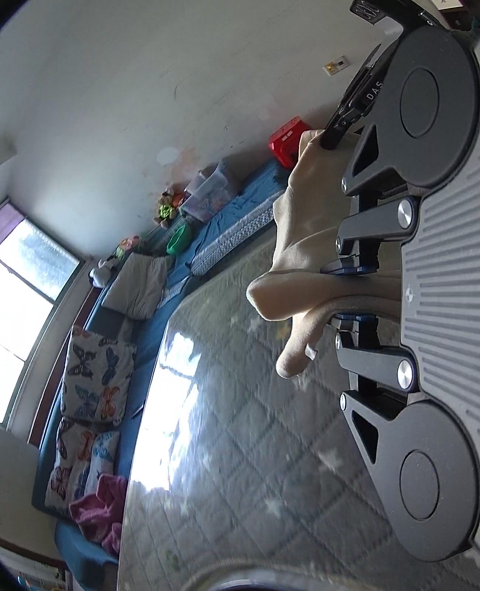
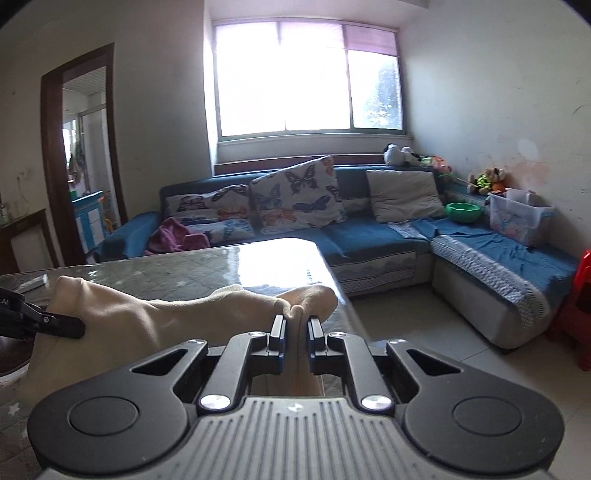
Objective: Fold clothes
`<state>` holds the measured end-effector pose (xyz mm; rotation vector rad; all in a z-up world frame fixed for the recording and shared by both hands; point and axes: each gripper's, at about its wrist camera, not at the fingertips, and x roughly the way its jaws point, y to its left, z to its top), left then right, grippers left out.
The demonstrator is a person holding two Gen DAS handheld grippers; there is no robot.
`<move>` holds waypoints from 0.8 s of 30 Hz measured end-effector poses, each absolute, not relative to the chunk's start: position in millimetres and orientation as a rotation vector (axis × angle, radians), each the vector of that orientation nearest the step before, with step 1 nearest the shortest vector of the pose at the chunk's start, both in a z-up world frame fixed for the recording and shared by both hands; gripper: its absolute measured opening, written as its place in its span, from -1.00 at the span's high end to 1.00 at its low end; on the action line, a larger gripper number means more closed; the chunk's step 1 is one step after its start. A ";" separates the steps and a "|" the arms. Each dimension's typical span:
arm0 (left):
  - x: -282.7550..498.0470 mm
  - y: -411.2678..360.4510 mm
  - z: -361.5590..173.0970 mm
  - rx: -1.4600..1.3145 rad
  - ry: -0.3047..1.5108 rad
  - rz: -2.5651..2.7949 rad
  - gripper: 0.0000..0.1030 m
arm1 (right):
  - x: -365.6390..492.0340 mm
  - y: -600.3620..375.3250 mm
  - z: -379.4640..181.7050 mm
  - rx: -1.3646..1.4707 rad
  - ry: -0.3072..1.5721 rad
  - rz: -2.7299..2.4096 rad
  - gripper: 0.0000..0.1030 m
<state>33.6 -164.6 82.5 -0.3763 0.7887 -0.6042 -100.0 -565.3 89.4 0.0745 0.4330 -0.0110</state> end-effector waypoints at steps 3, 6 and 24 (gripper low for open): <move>42.6 -185.1 80.3 -0.381 0.810 -0.630 0.61 | -93.2 -580.3 87.8 0.077 0.450 -0.044 0.81; 51.7 -196.3 71.1 -0.397 0.847 -0.650 0.61 | -87.0 -593.6 79.5 0.082 0.483 -0.071 0.81; 60.5 -187.0 15.5 -0.346 1.033 -0.605 0.62 | -60.5 -592.9 15.7 0.085 0.651 -0.068 0.74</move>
